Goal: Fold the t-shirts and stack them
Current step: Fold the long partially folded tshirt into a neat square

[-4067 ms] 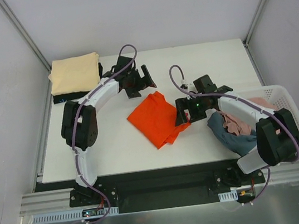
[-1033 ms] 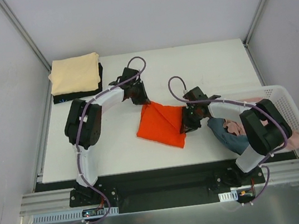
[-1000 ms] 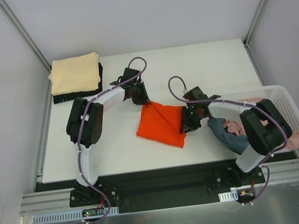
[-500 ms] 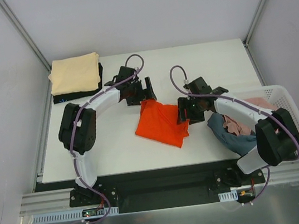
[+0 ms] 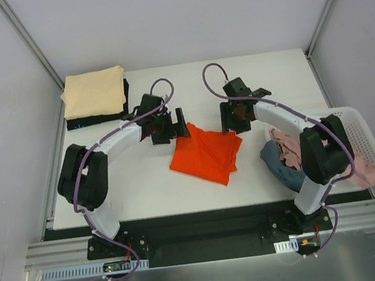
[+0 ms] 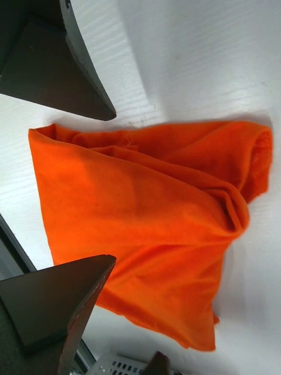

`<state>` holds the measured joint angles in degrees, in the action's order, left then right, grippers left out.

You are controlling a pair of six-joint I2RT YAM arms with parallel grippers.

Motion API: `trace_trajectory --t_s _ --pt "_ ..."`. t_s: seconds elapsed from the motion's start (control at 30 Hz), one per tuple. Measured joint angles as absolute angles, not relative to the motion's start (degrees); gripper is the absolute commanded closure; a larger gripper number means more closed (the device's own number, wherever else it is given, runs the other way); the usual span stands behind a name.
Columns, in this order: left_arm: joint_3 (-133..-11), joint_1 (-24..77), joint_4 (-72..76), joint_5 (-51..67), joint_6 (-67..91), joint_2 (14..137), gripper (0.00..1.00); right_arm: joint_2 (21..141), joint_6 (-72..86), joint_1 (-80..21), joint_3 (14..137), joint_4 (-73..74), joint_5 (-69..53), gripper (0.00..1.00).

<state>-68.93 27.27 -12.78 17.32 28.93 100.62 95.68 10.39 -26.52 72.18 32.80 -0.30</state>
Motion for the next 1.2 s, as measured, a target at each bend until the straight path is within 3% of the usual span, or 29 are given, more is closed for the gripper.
trace_trajectory --t_s 0.1,0.33,0.43,0.47,0.7,0.9,1.07,1.2 --pt "-67.5 27.3 -13.0 17.3 28.9 100.7 0.02 100.1 9.9 -26.3 74.7 34.5 3.5 0.47" --pt "-67.1 27.3 -12.7 17.5 29.0 102.2 0.07 105.1 8.7 -25.8 76.0 36.3 5.1 0.66" --pt "-67.1 27.3 -12.7 17.7 29.0 104.0 0.07 105.6 8.8 -25.8 76.0 36.4 4.6 0.87" --pt "-67.1 27.3 -12.7 17.8 29.1 104.5 0.08 105.7 8.7 -25.8 76.1 36.4 4.3 0.99" --pt "-67.1 27.3 -12.6 17.8 29.3 105.8 0.17 104.0 10.5 -25.6 75.2 35.8 3.9 0.99" --pt "-67.3 27.3 -12.4 18.3 29.6 106.6 0.25 95.6 12.2 -23.9 70.7 35.4 3.8 0.99" --pt "-69.3 27.3 -11.9 20.2 30.0 108.6 0.27 96.5 13.1 -21.9 70.0 35.3 3.6 0.99" --pt "-71.1 27.3 -11.2 21.5 30.5 110.4 0.3 99.7 14.3 -21.2 69.7 35.4 4.3 0.92"
